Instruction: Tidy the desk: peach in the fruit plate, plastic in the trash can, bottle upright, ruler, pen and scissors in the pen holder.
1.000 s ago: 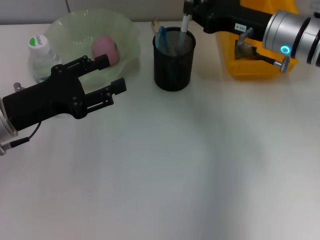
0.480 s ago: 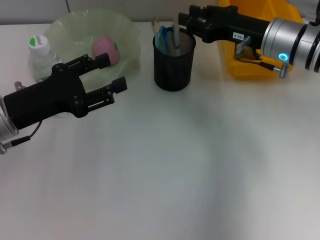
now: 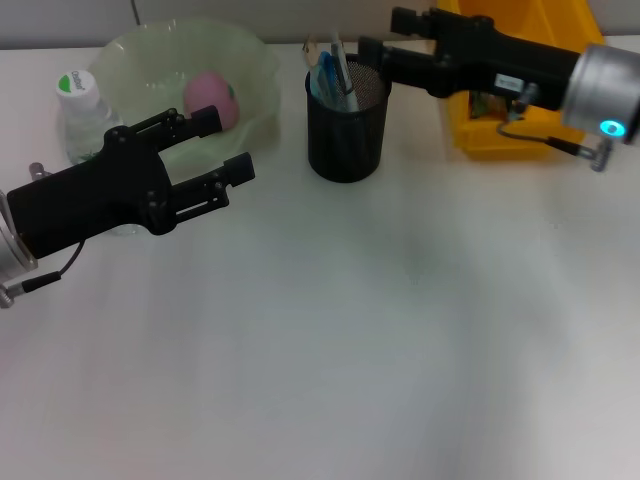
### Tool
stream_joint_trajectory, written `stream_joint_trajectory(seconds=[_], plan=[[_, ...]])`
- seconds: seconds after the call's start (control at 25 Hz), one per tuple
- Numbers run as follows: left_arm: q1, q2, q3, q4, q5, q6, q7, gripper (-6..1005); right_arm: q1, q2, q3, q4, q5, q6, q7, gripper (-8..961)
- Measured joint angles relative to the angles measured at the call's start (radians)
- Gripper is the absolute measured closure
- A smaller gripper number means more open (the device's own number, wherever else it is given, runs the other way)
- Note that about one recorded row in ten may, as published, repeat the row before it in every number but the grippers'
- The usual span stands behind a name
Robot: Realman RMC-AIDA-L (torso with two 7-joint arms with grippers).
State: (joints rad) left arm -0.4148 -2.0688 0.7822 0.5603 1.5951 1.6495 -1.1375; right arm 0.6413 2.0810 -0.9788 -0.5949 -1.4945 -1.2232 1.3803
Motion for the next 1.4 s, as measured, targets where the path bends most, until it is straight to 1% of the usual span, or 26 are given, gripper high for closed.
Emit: stream_joint_trajectory(seconds=[0.08, 0.2, 0.24, 0.28, 0.32, 0.4, 0.44, 0.48, 0.56, 0.64, 0.76, 0.84, 0.92, 1.16, 1.4], plan=[[-0.001, 0.0, 0.0, 0.0, 0.0, 0.002, -0.001, 272, -0.051, -0.002, -0.034, -0.079, -0.003, -0.048, 0.06, 268], [-0.005, 0.002, 0.004, 0.0, 0.0, 0.004, -0.003, 271, -0.15, -0.001, -0.088, -0.217, -0.004, -0.082, 0.104, 199], [-0.006, 0.002, 0.006, 0.0, 0.0, 0.008, -0.003, 270, -0.234, 0.002, -0.12, -0.314, -0.004, -0.114, 0.106, 175], [-0.008, 0.002, 0.007, 0.0, 0.0, 0.014, -0.003, 270, -0.234, 0.002, -0.12, -0.314, -0.004, -0.114, 0.106, 152], [-0.01, 0.002, 0.008, 0.001, 0.0, 0.021, -0.003, 270, -0.271, 0.003, -0.129, -0.348, -0.004, -0.144, 0.105, 129], [-0.014, 0.003, 0.01, 0.001, 0.003, 0.042, -0.003, 269, -0.312, 0.002, -0.131, -0.369, -0.004, -0.22, 0.096, 129], [-0.017, 0.005, 0.012, 0.003, 0.009, 0.068, -0.002, 269, -0.339, 0.0, -0.115, -0.365, -0.017, -0.342, 0.07, 129], [-0.017, 0.005, 0.012, 0.003, 0.009, 0.068, -0.002, 268, -0.339, 0.0, -0.115, -0.365, -0.017, -0.342, 0.07, 129], [-0.017, 0.006, 0.028, 0.01, 0.017, 0.1, 0.004, 266, -0.357, -0.001, -0.081, -0.36, -0.058, -0.462, 0.035, 129], [-0.012, 0.007, 0.065, 0.032, 0.035, 0.117, 0.004, 264, -0.377, 0.002, -0.03, -0.356, -0.134, -0.591, -0.002, 129], [-0.002, 0.008, 0.135, 0.073, 0.093, 0.137, -0.001, 266, -0.383, 0.003, -0.017, -0.351, -0.177, -0.627, -0.007, 129], [0.002, 0.005, 0.168, 0.087, 0.158, 0.145, -0.002, 268, -0.381, 0.003, -0.014, -0.346, -0.218, -0.636, -0.007, 129], [0.003, 0.003, 0.17, 0.085, 0.168, 0.146, -0.002, 269, -0.376, 0.002, -0.015, -0.346, -0.262, -0.637, -0.007, 129], [0.019, 0.002, 0.166, 0.077, 0.169, 0.14, -0.002, 273, -0.354, 0.0, -0.014, -0.344, -0.286, -0.629, -0.029, 129], [0.021, 0.001, 0.166, 0.076, 0.17, 0.138, -0.004, 274, -0.317, 0.0, -0.018, -0.336, -0.289, -0.617, -0.033, 129]])
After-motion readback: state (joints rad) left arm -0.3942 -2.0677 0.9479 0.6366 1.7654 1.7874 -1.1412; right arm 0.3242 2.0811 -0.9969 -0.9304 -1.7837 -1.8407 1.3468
